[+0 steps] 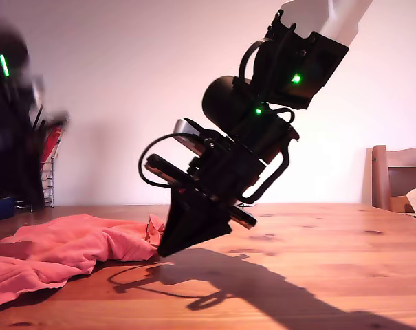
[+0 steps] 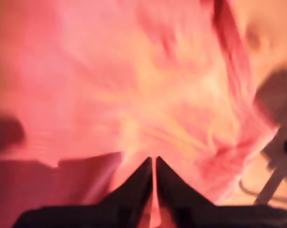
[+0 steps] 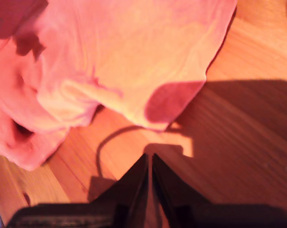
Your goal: Fold the underwear in front of you. After folding it, place it to the right side.
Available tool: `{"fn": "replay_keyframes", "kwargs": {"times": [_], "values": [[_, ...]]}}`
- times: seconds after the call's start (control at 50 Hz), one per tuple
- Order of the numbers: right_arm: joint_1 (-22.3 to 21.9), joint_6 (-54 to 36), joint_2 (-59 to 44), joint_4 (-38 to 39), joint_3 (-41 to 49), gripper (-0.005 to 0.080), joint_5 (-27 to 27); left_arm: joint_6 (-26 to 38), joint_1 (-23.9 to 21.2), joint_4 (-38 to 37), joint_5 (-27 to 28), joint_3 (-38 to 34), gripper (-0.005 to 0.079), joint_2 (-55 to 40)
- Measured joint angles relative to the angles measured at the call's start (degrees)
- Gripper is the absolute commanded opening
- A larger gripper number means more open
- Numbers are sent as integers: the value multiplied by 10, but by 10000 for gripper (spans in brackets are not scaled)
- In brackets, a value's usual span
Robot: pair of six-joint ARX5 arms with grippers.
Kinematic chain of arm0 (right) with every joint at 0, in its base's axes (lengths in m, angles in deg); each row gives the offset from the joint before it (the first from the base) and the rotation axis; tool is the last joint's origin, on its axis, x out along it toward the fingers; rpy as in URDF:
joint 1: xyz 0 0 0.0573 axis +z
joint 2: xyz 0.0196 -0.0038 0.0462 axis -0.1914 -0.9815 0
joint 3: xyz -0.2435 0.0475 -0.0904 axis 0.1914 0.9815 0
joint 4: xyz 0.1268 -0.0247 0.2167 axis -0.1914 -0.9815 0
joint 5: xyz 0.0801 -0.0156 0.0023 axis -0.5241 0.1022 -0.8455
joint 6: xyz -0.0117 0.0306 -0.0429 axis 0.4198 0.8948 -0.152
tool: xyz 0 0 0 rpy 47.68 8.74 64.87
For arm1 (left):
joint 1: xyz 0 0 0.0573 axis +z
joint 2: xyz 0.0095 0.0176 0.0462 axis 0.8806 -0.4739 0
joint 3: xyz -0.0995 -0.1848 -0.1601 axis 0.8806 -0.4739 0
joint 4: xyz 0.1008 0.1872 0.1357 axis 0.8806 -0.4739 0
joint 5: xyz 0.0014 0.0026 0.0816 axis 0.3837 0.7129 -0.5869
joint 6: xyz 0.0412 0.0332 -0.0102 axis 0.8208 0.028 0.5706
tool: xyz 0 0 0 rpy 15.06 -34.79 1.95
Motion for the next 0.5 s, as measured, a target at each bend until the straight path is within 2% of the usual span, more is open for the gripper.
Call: {"fn": "replay_keyframes", "kwargs": {"times": [0.14, 0.34, 0.5], "values": [[-28, -16, 0, -20, 0, -12, -3, 0, -13, 13, 13, 0, -23, -68], [-80, -45, 22, -43, 0, -12, -3, -2, -46, 23, 45, 0, -23, -83], [-100, -57, 74, -54, -9, -12, -3, -43, -98, 64, 72, 0, -23, -93]]}}
